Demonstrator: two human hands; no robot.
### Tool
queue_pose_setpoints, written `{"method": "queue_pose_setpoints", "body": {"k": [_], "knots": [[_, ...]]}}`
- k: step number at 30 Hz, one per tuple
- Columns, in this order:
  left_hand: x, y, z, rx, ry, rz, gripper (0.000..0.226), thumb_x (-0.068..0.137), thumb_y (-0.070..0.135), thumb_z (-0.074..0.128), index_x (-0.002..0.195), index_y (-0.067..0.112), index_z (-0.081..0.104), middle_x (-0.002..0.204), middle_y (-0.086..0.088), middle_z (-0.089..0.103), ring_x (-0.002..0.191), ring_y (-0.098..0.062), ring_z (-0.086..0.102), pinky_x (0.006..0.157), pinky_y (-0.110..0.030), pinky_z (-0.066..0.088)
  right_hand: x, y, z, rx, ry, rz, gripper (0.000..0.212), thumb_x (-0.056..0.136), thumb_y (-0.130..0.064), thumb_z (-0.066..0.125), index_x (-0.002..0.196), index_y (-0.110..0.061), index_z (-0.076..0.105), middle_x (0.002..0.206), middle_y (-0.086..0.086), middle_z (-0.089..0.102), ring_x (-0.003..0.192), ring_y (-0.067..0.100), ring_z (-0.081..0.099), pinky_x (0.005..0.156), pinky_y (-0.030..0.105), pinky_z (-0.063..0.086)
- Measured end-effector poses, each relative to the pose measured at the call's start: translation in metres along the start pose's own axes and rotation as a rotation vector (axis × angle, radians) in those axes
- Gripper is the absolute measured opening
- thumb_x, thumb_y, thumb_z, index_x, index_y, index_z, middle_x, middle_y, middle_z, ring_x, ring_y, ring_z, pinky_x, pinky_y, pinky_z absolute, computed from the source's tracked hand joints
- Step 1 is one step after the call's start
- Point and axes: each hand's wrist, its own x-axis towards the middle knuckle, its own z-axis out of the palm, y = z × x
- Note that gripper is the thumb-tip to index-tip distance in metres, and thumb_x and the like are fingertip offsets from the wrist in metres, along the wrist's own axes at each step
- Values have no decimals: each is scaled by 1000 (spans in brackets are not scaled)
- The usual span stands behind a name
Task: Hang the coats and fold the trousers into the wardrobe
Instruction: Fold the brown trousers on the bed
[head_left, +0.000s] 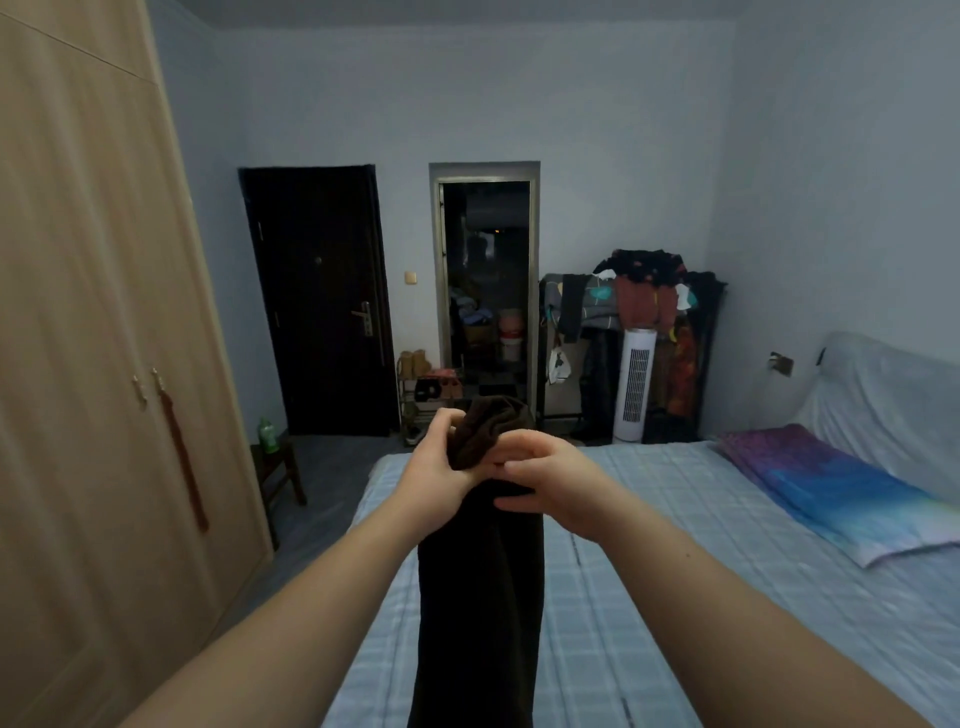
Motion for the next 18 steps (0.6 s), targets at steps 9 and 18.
{"method": "queue_pose_setpoints", "body": {"k": [9,18], "knots": [[1,-18,-16,-36,4,-16,41,90,8,69,113,41,58,106,14,69,103,-4,65,93,-36,54,-8,-8,-38,-502,383,-312,49,84,10,43,84,-28,74,87,-7,73,83,8,68,73,25,57],[-11,-20,-33,-142,-160,-41,44,92,-6,60,115,32,61,111,1,70,108,-15,67,90,-38,55,0,-6,-26,-1022,86,-175,47,100,-17,53,141,-40,50,140,-18,50,117,8,52,97,27,45]]}}
